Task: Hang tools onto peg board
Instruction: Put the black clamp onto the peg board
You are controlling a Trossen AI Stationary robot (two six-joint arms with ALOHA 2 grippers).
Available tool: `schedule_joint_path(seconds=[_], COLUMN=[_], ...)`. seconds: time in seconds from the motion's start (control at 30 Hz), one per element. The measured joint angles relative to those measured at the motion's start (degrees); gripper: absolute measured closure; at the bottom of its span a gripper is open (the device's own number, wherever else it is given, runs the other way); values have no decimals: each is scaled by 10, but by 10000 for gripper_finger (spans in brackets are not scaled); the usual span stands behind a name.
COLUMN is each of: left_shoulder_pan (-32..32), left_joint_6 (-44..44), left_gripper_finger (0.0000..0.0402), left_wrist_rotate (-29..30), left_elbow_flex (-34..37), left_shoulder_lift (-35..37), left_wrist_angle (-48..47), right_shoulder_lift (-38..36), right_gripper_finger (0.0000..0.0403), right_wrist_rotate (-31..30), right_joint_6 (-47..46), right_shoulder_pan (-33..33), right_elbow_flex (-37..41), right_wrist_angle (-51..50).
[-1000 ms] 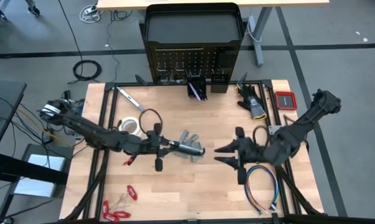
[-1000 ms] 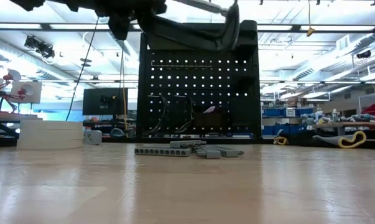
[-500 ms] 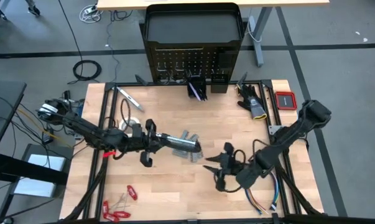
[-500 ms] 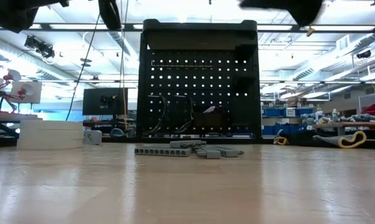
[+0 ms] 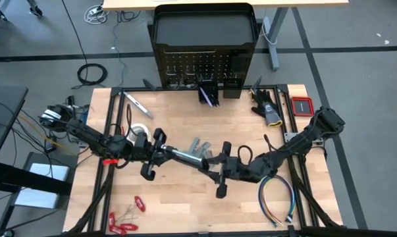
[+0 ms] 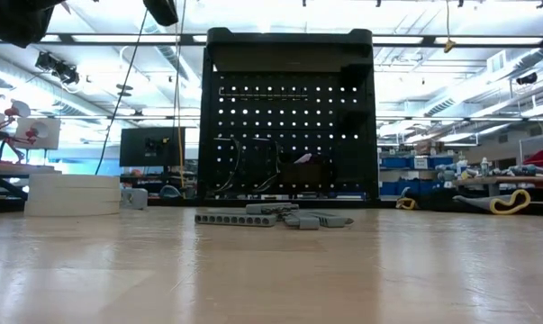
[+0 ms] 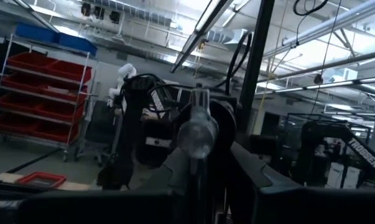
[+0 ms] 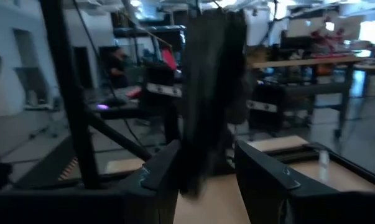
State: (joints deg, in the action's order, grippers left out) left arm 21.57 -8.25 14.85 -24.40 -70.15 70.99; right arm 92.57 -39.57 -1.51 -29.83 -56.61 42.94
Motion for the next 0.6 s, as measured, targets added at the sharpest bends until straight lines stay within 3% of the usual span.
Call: schedule_joint_path(seconds=[0.2, 0.43, 0.6], left_shoulder_pan=[0, 3, 3], left_joint_6=[-12, -11, 1], left_gripper_finger=[339, 339, 339], left_wrist_rotate=[14, 35, 35], left_elbow_flex=[0, 0, 0], left_shoulder_lift=[-11, -21, -21], left_wrist_angle=[17, 36, 35], right_shoulder_lift=[1, 1, 1], right_gripper_finger=[258, 320, 322], right_wrist_rotate=[0, 0, -1], right_joint_6=[0, -16, -13], right_shoulder_pan=[10, 23, 23], right_elbow_flex=[-6, -6, -6], right_wrist_angle=[3, 2, 3])
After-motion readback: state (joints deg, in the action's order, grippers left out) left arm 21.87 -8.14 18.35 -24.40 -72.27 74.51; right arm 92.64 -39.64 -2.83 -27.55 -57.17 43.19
